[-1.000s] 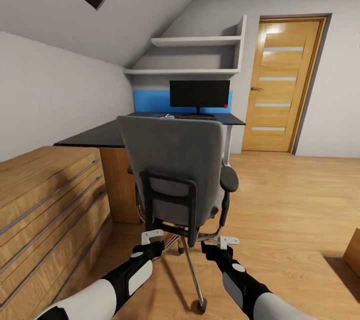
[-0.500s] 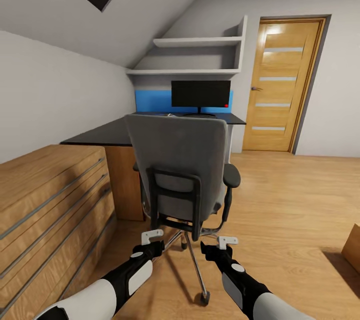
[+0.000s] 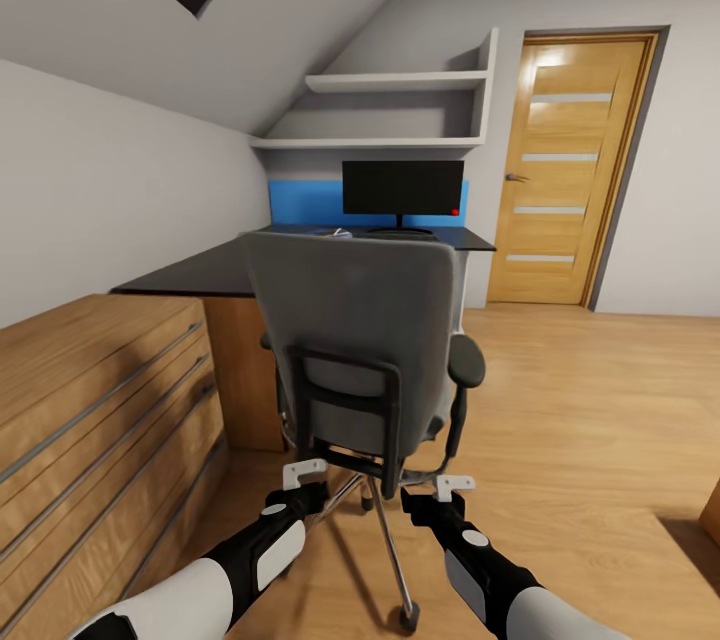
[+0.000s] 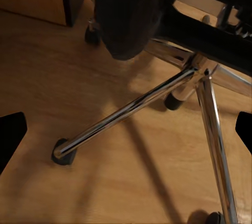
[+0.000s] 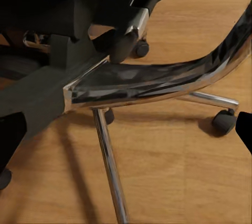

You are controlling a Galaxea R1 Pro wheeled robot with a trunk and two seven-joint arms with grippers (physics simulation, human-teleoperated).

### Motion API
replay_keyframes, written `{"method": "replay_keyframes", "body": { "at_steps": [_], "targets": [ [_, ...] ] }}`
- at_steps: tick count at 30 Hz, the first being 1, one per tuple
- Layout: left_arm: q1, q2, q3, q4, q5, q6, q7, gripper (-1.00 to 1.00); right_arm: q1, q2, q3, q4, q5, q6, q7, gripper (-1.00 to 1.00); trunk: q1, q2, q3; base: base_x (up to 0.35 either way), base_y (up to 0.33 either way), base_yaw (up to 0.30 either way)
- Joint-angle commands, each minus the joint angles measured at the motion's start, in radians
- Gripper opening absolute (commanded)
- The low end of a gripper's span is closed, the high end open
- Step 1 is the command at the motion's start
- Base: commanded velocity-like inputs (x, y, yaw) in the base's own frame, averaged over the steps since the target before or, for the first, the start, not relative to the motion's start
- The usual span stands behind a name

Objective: In the bedroom, organize the workspace by keeping the computer under the desk, ensuring the monitor is on the desk, placing the keyboard on the desk next to the monitor, placing the mouse on the desk next to the keyboard, moving the folder from the swivel chair onto the desk next to the mouse, stacking the notebook on top of the folder with the pen on top of the notebook, and positioning the swivel chair next to the desk.

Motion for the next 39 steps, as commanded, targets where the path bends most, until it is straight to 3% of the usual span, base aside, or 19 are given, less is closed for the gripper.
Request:
{"method": "replay_keyframes", "body": {
  "at_steps": [1, 23, 39],
  "targets": [
    [-0.001, 0.001, -0.008, -0.001, 0.009, -0.003, 0.006, 1.0, -0.001, 0.0, 0.008, 0.001, -0.01, -0.005, -0.002, 1.0, 0.0, 0.0, -0.001, 0.085, 0.0, 0.0],
    [-0.001, 0.001, -0.01, -0.001, 0.009, -0.002, 0.006, 1.0, -0.001, 0.005, 0.009, 0.002, -0.006, -0.005, -0.002, 1.0, 0.0, 0.0, -0.001, 0.075, 0.0, 0.0],
    [-0.001, 0.001, -0.01, -0.001, 0.009, -0.002, 0.006, 1.0, -0.001, 0.007, 0.008, 0.003, -0.004, -0.005, -0.002, 1.0, 0.0, 0.0, -0.001, -0.104, 0.039, 0.0]
  ]
}}
